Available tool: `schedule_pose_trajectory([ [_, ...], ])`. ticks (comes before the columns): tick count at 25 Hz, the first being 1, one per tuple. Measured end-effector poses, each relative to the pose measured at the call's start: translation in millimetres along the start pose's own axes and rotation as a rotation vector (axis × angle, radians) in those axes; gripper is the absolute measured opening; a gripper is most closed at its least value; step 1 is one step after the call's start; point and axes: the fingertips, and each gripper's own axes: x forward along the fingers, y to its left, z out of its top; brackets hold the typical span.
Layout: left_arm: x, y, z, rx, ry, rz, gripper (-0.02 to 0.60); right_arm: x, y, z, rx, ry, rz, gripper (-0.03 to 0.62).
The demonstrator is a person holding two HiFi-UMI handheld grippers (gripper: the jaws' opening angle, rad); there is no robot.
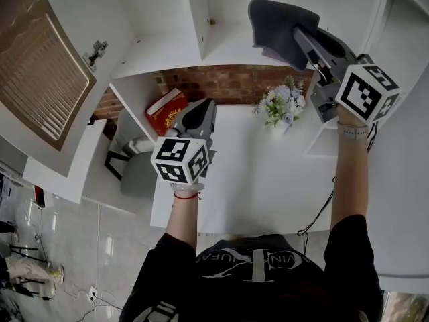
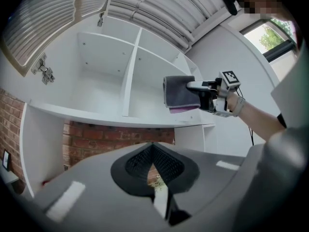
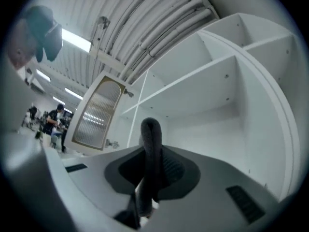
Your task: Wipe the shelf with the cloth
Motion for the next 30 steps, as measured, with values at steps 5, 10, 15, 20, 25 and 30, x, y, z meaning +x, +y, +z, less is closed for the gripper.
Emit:
schedule_pose_trajectory([
  [5,3.3,5.3,1.8,0.003,-0.003,0.001,0.011,34.8,-34.0,9.5,-0.357,0.118,-0.206,0.06],
  [10,1.3,9.3,-3.2,-0.007,0.005,0.0,0.011,64.6,-41.8,-42.6,-0.654,0.387,-0.244,0.06],
  [15,-2.3,14.7,-4.9,-0.005,0.011,0.007,0.011,76.6,-0.2,-102.1,-0.588,0.58,0.025,0.06],
  [20,-2.8,16.1,-4.9,-0.005,0.005,0.008,0.011,69.0,24.3,-130.4,-0.581,0.683,0.175,0.071],
  [25,2.0,12.4,-7.1,-0.017,0.005,-0.007,0.011,55.6,45.3,-123.4,-0.368,0.634,0.377,0.226],
  [30,8.6,11.0,-6.7,-0.007,-0.002,-0.009,0.011,55.5,26.7,-85.0,-0.294,0.509,0.331,0.23],
])
